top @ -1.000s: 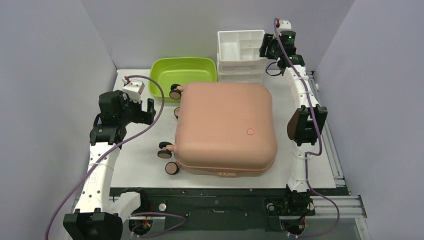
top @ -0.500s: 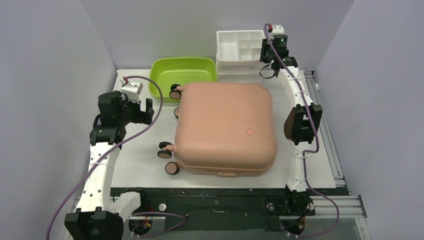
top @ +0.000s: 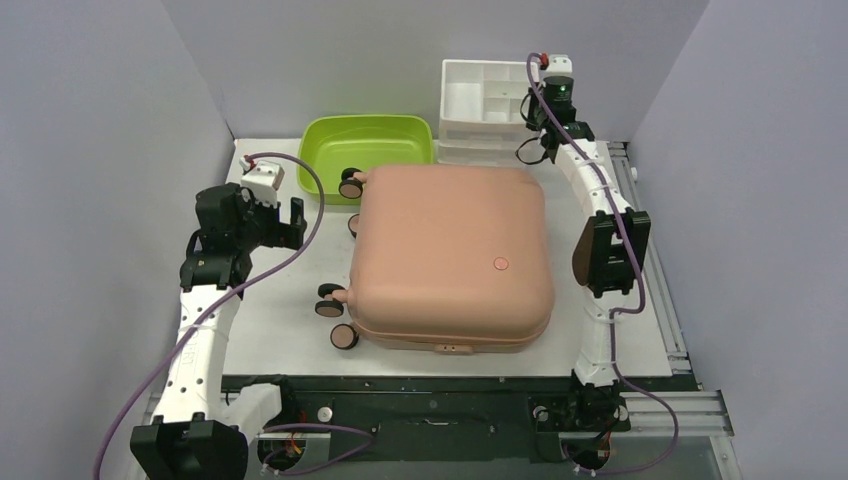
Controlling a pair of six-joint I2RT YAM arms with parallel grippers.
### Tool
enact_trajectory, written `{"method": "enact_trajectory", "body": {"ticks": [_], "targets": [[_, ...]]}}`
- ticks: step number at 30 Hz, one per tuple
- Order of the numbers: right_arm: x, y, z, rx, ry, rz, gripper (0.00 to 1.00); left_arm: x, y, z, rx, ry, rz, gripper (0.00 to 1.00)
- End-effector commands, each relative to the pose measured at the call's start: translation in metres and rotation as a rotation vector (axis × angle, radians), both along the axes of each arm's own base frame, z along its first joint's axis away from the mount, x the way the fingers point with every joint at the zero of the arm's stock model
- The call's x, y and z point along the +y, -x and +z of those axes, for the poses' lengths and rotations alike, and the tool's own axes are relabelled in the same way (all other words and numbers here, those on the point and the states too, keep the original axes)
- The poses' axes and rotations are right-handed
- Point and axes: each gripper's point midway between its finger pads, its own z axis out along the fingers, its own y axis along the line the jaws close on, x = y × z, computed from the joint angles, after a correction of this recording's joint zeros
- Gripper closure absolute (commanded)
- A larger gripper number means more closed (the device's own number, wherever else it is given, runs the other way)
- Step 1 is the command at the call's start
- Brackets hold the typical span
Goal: Open, take out, and arrange the luggage
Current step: Move the storage box to the corner of the board.
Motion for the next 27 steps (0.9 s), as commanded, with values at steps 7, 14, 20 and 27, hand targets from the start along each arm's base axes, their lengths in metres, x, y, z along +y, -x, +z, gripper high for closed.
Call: {"method": "enact_trajectory", "body": {"ticks": [7, 14, 20, 27], "targets": [[-0.099, 0.052, 0.044, -0.041, 0.085, -0.249, 1.0, 0.002, -0.005, 0.021, -0.084, 0.012, 0.01, 0.04], [-0.153, 0.085, 0.042, 0.023, 0.115, -0.385, 1.0, 0.002, -0.001, 0.023, -0.094, 0.011, 0.01, 0.04], [-0.188, 0.131, 0.037, 0.05, 0.126, -0.456, 1.0, 0.001, -0.002, 0.027, -0.098, 0.015, 0.01, 0.04], [-0.207, 0.178, 0.042, 0.072, 0.156, -0.47, 1.0, 0.001, -0.001, 0.031, -0.107, 0.017, 0.011, 0.04]]}}
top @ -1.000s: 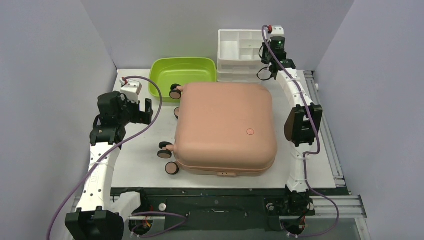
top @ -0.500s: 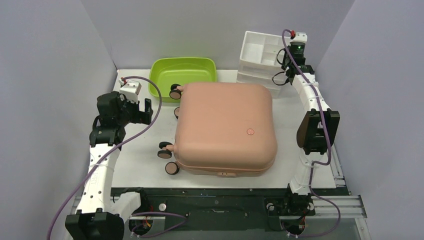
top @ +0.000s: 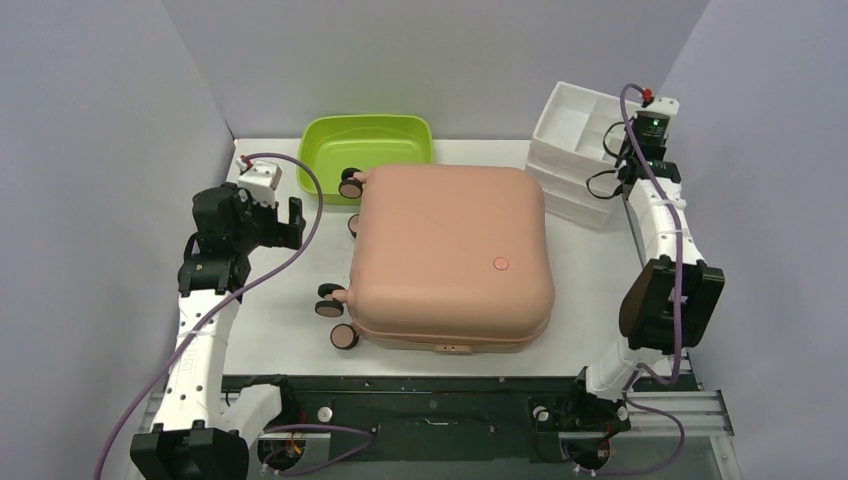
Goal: Open, take out, and arrange the luggage
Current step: Move the storage box to the corner of the board.
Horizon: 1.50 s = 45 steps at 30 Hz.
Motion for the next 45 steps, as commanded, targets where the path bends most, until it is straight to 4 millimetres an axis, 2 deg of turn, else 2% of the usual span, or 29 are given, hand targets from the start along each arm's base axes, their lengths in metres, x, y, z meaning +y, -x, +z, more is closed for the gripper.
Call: {"method": "enact_trajectory", "body": {"ticks": [1, 5, 10, 16, 19, 20, 25, 34, 37, 41, 43, 44, 45], "targets": [[-0.023, 0.034, 0.036, -0.018, 0.11, -0.024, 1.0, 0.001, -0.003, 0.023, -0.079, 0.012, 0.006, 0.04], [-0.037, 0.057, 0.036, 0.016, 0.136, -0.011, 1.0, 0.0, -0.001, 0.026, -0.086, 0.015, 0.003, 0.04], [-0.051, 0.075, 0.018, 0.091, 0.153, 0.043, 1.0, -0.003, 0.002, 0.03, -0.093, 0.021, -0.009, 0.04], [-0.078, 0.094, 0.005, 0.143, 0.175, 0.083, 1.0, -0.005, 0.004, 0.033, -0.099, 0.028, -0.017, 0.04], [-0.081, 0.096, 0.003, 0.143, 0.158, 0.153, 1.0, -0.005, 0.005, 0.035, -0.1, 0.029, -0.019, 0.04], [-0.088, 0.099, 0.005, 0.146, 0.166, 0.159, 1.0, -0.005, 0.005, 0.035, -0.101, 0.03, -0.019, 0.04], [-0.091, 0.101, 0.009, 0.156, 0.2, 0.281, 1.0, -0.006, 0.006, 0.036, -0.101, 0.033, -0.022, 0.04], [-0.121, 0.092, 0.015, 0.164, 0.255, 0.283, 1.0, -0.007, 0.009, 0.038, -0.105, 0.036, -0.026, 0.04], [-0.131, 0.088, 0.025, 0.155, 0.279, 0.27, 1.0, -0.008, 0.009, 0.039, -0.106, 0.037, -0.028, 0.04], [-0.14, 0.084, 0.03, 0.166, 0.3, 0.25, 0.86, -0.008, 0.009, 0.039, -0.106, 0.037, -0.028, 0.04], [-0.142, 0.085, 0.03, 0.176, 0.297, 0.243, 0.72, -0.007, 0.009, 0.038, -0.104, 0.036, -0.025, 0.04], [-0.141, 0.086, 0.03, 0.181, 0.292, 0.245, 0.61, -0.007, 0.009, 0.038, -0.103, 0.036, -0.024, 0.04], [-0.14, 0.087, 0.031, 0.18, 0.288, 0.246, 0.56, -0.007, 0.009, 0.039, -0.106, 0.035, -0.024, 0.04]]}}
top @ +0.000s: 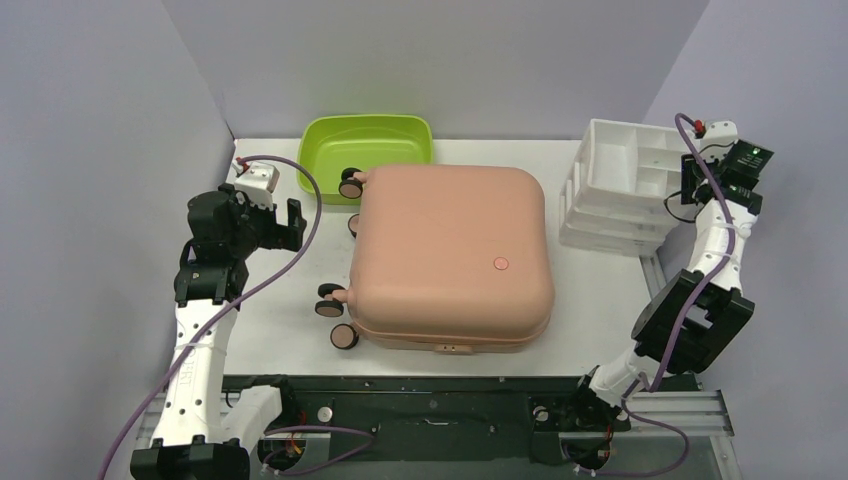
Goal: Open, take out, and arrange the luggage
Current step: Move the storage box to the corner of the board, then adjust the storage box at the corner of the board.
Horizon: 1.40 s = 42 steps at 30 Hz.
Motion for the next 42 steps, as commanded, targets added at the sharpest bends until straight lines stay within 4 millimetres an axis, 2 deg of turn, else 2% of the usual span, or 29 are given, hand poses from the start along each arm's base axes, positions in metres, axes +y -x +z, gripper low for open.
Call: {"method": "enact_trajectory", "body": {"ticks": [1, 3, 6, 7, 8, 9, 10, 11, 12, 13, 14, 15, 16, 17, 22, 25, 27, 28, 29, 30, 31, 36, 42], "targets": [[-0.013, 0.004, 0.037, -0.03, 0.097, -0.009, 0.48, 0.0, -0.001, 0.025, -0.068, 0.009, -0.004, 0.04], [-0.005, 0.009, 0.044, -0.049, 0.077, -0.008, 0.4, 0.0, -0.001, 0.026, -0.067, 0.009, -0.004, 0.04], [0.011, 0.017, 0.066, -0.107, 0.057, -0.005, 0.37, -0.001, -0.002, 0.026, -0.065, 0.011, -0.005, 0.04], [0.021, 0.018, 0.068, -0.123, 0.029, 0.009, 0.37, 0.0, -0.002, 0.025, -0.063, 0.011, -0.005, 0.04], [0.029, 0.021, 0.079, -0.15, 0.027, 0.018, 0.37, -0.001, -0.002, 0.024, -0.06, 0.011, -0.005, 0.04], [0.041, 0.021, 0.08, -0.163, -0.001, 0.032, 0.37, 0.0, -0.002, 0.024, -0.06, 0.011, -0.004, 0.04], [0.05, 0.024, 0.091, -0.194, 0.003, 0.038, 0.37, 0.0, -0.002, 0.024, -0.059, 0.011, -0.004, 0.04], [0.065, 0.021, 0.089, -0.205, -0.024, 0.049, 0.38, 0.0, -0.002, 0.024, -0.06, 0.01, -0.002, 0.04], [0.073, 0.024, 0.095, -0.229, -0.021, 0.045, 0.39, 0.001, -0.002, 0.024, -0.059, 0.01, 0.0, 0.04], [0.09, 0.02, 0.098, -0.249, -0.045, 0.063, 0.39, 0.001, -0.003, 0.024, -0.058, 0.009, 0.001, 0.04], [0.097, 0.022, 0.103, -0.275, -0.039, 0.053, 0.39, 0.001, -0.003, 0.024, -0.058, 0.009, 0.001, 0.04], [0.114, 0.017, 0.105, -0.296, -0.065, 0.069, 0.4, 0.001, -0.003, 0.024, -0.06, 0.009, 0.001, 0.04], [0.118, 0.016, 0.11, -0.322, -0.065, 0.05, 0.4, 0.001, -0.003, 0.024, -0.058, 0.01, 0.002, 0.04], [0.135, 0.011, 0.113, -0.345, -0.108, 0.06, 0.41, 0.0, -0.003, 0.024, -0.058, 0.011, 0.001, 0.04], [0.174, -0.023, 0.124, -0.42, -0.276, 0.037, 0.45, 0.001, -0.004, 0.023, -0.052, 0.012, 0.006, 0.04], [0.185, -0.045, 0.12, -0.413, -0.302, 0.023, 0.46, 0.002, -0.004, 0.024, -0.053, 0.012, 0.011, 0.04], [0.19, -0.068, 0.101, -0.369, -0.318, 0.004, 0.47, 0.003, -0.004, 0.025, -0.057, 0.011, 0.016, 0.04], [0.195, -0.074, 0.107, -0.376, -0.332, 0.008, 0.48, 0.003, -0.005, 0.025, -0.057, 0.01, 0.018, 0.04], [0.196, -0.083, 0.094, -0.343, -0.342, 0.002, 0.48, 0.003, -0.005, 0.025, -0.058, 0.01, 0.018, 0.04], [0.199, -0.089, 0.1, -0.356, -0.354, 0.005, 0.49, 0.003, -0.005, 0.025, -0.059, 0.011, 0.018, 0.04], [0.201, -0.097, 0.096, -0.342, -0.364, 0.005, 0.5, 0.003, -0.005, 0.024, -0.059, 0.011, 0.018, 0.04], [0.216, -0.11, 0.085, -0.304, -0.385, 0.018, 0.52, 0.005, -0.005, 0.022, -0.061, 0.006, 0.023, 0.04], [0.217, -0.107, 0.059, -0.232, -0.28, -0.031, 0.59, 0.005, -0.007, 0.022, -0.065, 0.005, 0.023, 0.04]]}}
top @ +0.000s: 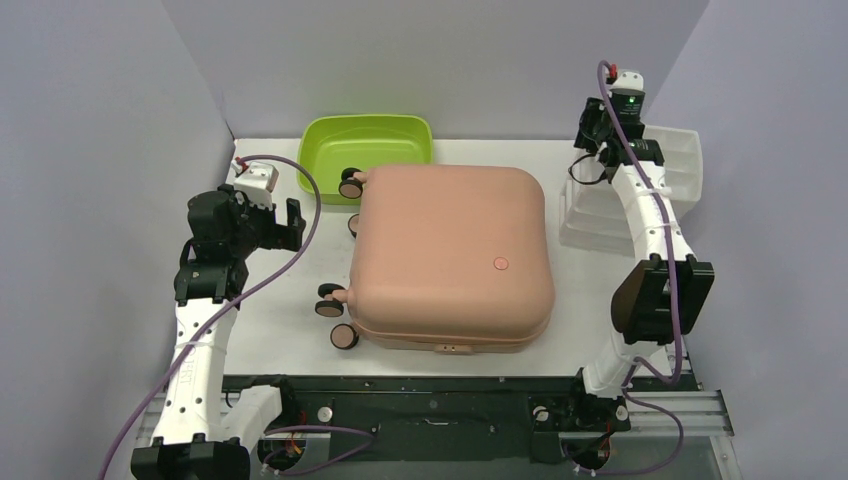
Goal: Open, take out, and arrange the luggage
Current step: Adjust the storage box at the corner of the board.
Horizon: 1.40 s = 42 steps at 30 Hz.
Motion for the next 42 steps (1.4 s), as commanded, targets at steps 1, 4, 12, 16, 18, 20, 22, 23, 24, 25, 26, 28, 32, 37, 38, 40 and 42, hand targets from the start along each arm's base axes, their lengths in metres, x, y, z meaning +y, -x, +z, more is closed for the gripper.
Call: {"method": "enact_trajectory", "body": {"ticks": [1, 4, 12, 16, 18, 20, 22, 23, 24, 25, 26, 28, 32, 37, 38, 40, 42], "targets": [[-0.003, 0.003, 0.011, -0.012, 0.086, -0.052, 0.63, 0.002, -0.007, 0.025, -0.078, 0.0, 0.011, 0.04], [0.005, 0.007, 0.002, 0.012, 0.121, -0.048, 0.7, 0.002, -0.007, 0.025, -0.079, 0.001, 0.009, 0.04], [-0.006, 0.018, -0.014, 0.052, 0.172, -0.103, 0.75, 0.001, -0.005, 0.026, -0.086, 0.003, 0.005, 0.04], [-0.008, 0.019, -0.017, 0.065, 0.179, -0.112, 0.91, 0.001, -0.005, 0.027, -0.087, 0.003, 0.006, 0.04], [-0.009, 0.022, -0.017, 0.071, 0.183, -0.119, 0.99, 0.001, -0.004, 0.027, -0.089, 0.003, 0.005, 0.04], [-0.01, 0.027, -0.016, 0.073, 0.184, -0.127, 1.0, 0.001, -0.004, 0.028, -0.093, 0.003, 0.005, 0.04], [-0.011, 0.036, -0.014, 0.07, 0.183, -0.132, 1.0, 0.001, -0.003, 0.028, -0.093, 0.003, 0.005, 0.04], [-0.012, 0.038, -0.014, 0.068, 0.184, -0.134, 1.0, 0.001, -0.003, 0.029, -0.095, 0.003, 0.006, 0.04], [-0.011, 0.045, -0.014, 0.066, 0.183, -0.131, 1.0, 0.001, -0.003, 0.029, -0.096, 0.003, 0.004, 0.04], [-0.011, 0.048, -0.014, 0.065, 0.183, -0.127, 1.0, 0.001, -0.003, 0.029, -0.097, 0.003, 0.004, 0.04], [-0.009, 0.053, -0.015, 0.066, 0.182, -0.112, 1.0, 0.0, -0.004, 0.03, -0.097, 0.004, 0.001, 0.04], [-0.007, 0.063, -0.017, 0.071, 0.185, -0.087, 1.0, 0.0, -0.004, 0.03, -0.097, 0.006, 0.0, 0.04], [-0.008, 0.08, -0.021, 0.081, 0.214, -0.063, 1.0, 0.0, -0.004, 0.03, -0.096, 0.006, 0.001, 0.04], [-0.009, 0.096, -0.026, 0.103, 0.265, -0.018, 1.0, 0.0, -0.005, 0.03, -0.093, 0.008, 0.005, 0.04], [-0.01, 0.098, -0.026, 0.11, 0.28, -0.008, 1.0, 0.001, -0.005, 0.03, -0.093, 0.006, 0.011, 0.04], [-0.012, 0.101, -0.028, 0.12, 0.294, 0.003, 1.0, 0.003, -0.005, 0.031, -0.095, 0.004, 0.022, 0.04], [-0.015, 0.103, -0.029, 0.129, 0.305, 0.012, 1.0, 0.005, -0.006, 0.033, -0.098, 0.004, 0.033, 0.04]]}}
